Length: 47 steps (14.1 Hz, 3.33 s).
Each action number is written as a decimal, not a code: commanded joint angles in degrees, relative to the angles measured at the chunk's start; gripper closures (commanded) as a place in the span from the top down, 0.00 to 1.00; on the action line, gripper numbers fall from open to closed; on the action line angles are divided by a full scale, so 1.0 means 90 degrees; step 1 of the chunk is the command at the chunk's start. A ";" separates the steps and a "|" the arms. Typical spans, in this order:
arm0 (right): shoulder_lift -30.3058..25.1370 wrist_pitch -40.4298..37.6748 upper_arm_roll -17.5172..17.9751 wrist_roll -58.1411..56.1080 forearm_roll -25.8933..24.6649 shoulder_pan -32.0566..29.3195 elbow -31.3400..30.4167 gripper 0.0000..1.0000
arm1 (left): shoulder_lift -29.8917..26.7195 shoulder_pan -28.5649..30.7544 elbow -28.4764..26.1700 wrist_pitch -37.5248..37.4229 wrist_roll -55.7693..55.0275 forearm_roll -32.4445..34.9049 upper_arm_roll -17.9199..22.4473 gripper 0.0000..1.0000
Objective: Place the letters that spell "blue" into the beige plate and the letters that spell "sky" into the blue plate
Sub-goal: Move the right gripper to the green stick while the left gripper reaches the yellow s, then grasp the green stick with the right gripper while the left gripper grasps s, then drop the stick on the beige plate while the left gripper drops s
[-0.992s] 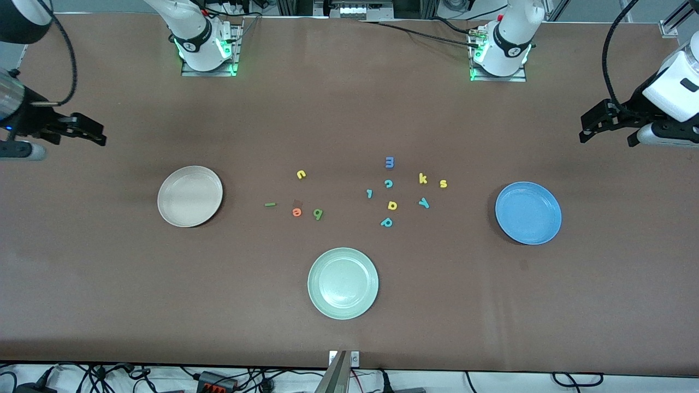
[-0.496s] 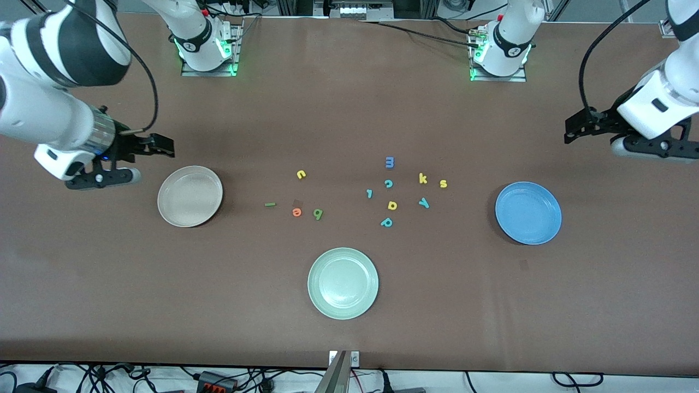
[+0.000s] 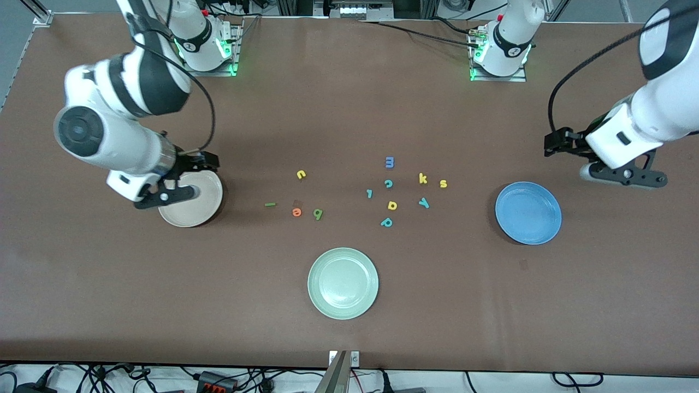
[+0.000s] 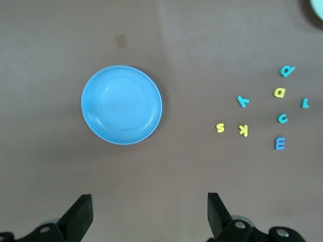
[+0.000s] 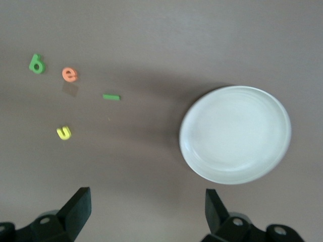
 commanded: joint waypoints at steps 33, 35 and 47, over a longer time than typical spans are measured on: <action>0.2322 0.2978 -0.0045 0.8214 0.0175 0.1098 -0.0187 0.35 | 0.1809 -0.1240 -0.4120 0.6920 -0.2671 0.0053 -0.0690 0.50; 0.2322 0.2978 -0.0045 0.8136 0.0165 0.1078 -0.0206 0.35 | 0.1839 -0.1240 -0.4041 0.6950 -0.2671 0.0063 -0.0690 0.49; 0.2341 0.2900 -0.0045 0.7774 0.0146 0.1068 -0.0197 0.15 | 0.1684 -0.1201 -0.4070 0.6901 -0.2730 0.0063 -0.0690 0.03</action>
